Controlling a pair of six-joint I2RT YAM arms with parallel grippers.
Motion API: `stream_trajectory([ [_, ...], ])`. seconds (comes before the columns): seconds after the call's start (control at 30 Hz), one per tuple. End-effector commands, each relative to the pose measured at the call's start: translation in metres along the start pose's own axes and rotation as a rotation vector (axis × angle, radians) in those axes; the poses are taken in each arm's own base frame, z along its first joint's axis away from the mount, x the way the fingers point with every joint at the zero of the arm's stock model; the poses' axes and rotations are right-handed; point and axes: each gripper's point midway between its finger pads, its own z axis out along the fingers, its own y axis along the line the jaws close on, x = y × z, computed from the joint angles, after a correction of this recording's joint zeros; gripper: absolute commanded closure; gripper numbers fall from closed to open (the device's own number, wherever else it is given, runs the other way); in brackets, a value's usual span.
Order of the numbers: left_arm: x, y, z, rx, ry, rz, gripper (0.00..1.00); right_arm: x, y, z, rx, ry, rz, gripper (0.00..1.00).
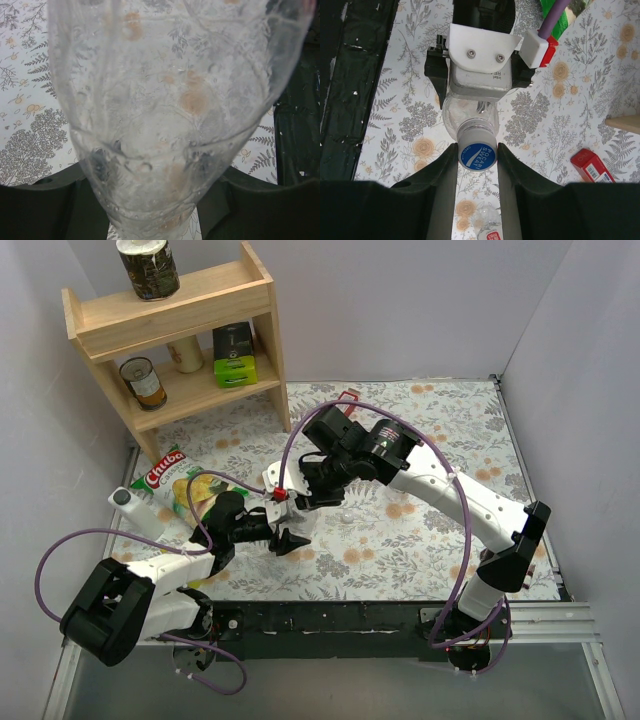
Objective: Screw on the bottle caps
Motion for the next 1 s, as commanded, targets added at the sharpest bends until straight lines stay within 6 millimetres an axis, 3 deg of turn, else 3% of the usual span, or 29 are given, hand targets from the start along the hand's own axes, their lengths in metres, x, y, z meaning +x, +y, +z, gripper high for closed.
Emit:
stream_trajectory([
  [0.0,-0.042,0.014,0.004,-0.032,-0.097,0.059,1.00,0.010,0.005,0.004,-0.015,0.039,0.051,0.70],
  [0.23,-0.048,0.026,0.002,-0.100,-0.122,0.112,1.00,0.012,0.022,0.012,-0.113,0.053,0.183,0.69],
  [0.53,-0.062,0.038,-0.002,-0.186,-0.180,0.147,1.00,0.020,0.013,0.021,-0.081,0.079,0.432,0.71],
  [0.77,-0.056,0.040,-0.002,-0.209,-0.167,0.115,1.00,0.028,0.015,0.033,-0.078,0.108,0.586,0.77],
  [0.87,-0.049,0.039,-0.002,-0.207,-0.144,0.112,1.00,0.030,0.008,0.034,-0.091,0.086,0.596,0.74],
  [0.97,-0.038,0.038,-0.001,-0.199,-0.108,0.093,1.00,0.027,-0.002,0.028,-0.062,0.077,0.584,0.59],
])
